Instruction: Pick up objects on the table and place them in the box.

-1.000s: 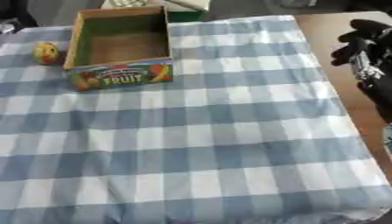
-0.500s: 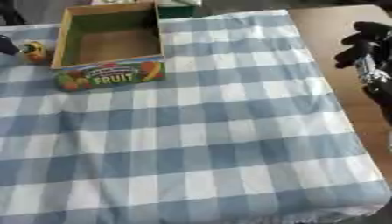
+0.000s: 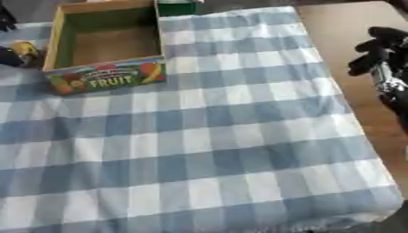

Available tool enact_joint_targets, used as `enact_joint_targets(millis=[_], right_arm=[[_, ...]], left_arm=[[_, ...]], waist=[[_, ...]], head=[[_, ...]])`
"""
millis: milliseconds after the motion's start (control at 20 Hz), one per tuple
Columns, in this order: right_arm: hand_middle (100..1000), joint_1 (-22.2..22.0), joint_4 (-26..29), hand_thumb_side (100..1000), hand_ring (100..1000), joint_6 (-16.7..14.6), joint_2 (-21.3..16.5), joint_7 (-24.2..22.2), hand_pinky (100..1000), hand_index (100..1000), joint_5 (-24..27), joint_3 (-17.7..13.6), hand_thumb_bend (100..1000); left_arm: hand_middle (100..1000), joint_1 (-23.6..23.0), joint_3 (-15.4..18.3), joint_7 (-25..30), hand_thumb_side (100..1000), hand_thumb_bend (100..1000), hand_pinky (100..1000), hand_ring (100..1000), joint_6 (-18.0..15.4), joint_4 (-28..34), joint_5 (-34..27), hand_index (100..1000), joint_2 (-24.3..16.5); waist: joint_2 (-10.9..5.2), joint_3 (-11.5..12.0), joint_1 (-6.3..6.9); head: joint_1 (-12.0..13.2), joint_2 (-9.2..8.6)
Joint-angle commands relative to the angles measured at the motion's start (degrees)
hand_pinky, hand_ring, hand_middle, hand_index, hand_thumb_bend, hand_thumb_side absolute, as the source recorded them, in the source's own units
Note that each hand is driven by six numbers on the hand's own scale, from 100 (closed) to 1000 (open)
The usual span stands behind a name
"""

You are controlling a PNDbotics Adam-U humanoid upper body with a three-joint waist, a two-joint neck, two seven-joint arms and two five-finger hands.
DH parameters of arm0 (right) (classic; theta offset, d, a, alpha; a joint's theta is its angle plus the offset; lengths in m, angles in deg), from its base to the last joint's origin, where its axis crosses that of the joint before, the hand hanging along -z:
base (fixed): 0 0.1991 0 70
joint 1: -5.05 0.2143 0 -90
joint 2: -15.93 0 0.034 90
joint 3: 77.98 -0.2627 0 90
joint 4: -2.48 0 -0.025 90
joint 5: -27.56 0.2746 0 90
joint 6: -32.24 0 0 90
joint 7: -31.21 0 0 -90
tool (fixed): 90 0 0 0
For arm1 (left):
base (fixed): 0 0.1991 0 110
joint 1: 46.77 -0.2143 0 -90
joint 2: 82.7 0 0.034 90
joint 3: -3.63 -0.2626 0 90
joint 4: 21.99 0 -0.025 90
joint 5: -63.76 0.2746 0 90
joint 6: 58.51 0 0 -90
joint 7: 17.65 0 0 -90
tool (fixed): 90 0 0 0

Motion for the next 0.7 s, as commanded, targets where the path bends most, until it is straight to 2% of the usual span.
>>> enact_joint_targets(millis=[50,250,400,450,500,600,650,700], right_arm=[[634,0.91,0.63,428,591,-0.13,-0.74,-0.27,577,818,0.28,-0.36,100],[634,0.85,0.55,429,591,-0.19,-0.63,-0.28,577,818,0.29,-0.45,100],[634,0.76,0.45,430,591,-0.21,-0.56,-0.30,577,818,0.32,-0.48,100],[634,0.75,0.44,430,591,-0.22,-0.54,-0.33,577,818,0.33,-0.48,100],[634,0.73,0.42,431,591,-0.23,-0.52,-0.34,577,818,0.34,-0.48,100],[634,0.62,0.38,431,591,-0.24,-0.48,-0.36,577,819,0.35,-0.51,100],[634,0.57,0.35,431,591,-0.25,-0.46,-0.36,577,819,0.36,-0.53,100],[634,0.50,0.31,431,591,-0.25,-0.44,-0.35,577,819,0.36,-0.57,100]], left_arm=[[686,0.54,0.57,0.87,188,530,703,655,0.72,-0.22,-1.42,761,-1.41],[640,0.19,0.05,4.49,191,528,691,628,1.98,-1.10,-1.72,754,-1.47],[565,-0.18,-0.17,7.14,156,501,651,562,2.93,-1.31,-0.59,703,-1.50],[565,-0.30,-0.18,7.61,156,501,651,562,3.25,-1.30,-0.11,703,-1.49],[500,-0.44,-0.12,7.63,100,441,609,498,3.60,-1.16,0.33,644,-1.49],[386,-0.74,0.02,6.64,100,337,550,398,4.34,-0.79,1.12,520,-1.46],[375,-0.88,0.10,5.77,100,329,544,388,4.71,-0.63,1.43,509,-1.43],[274,-1.00,0.22,4.55,100,270,498,302,5.15,-0.36,1.63,415,-1.44]], waist=[[-0.75,-0.13,-0.14],[-0.74,-0.10,-0.19],[-0.86,0.04,-0.22],[-0.90,0.09,-0.24],[-0.96,0.18,-0.27],[-1.08,0.35,-0.32],[-1.14,0.43,-0.33],[-1.22,0.52,-0.33]], head=[[0.23,-0.58],[0.23,-0.39],[0.22,-0.35],[0.22,-0.32],[0.21,-0.26],[0.17,-0.10],[0.18,-0.03],[0.18,0.10]])
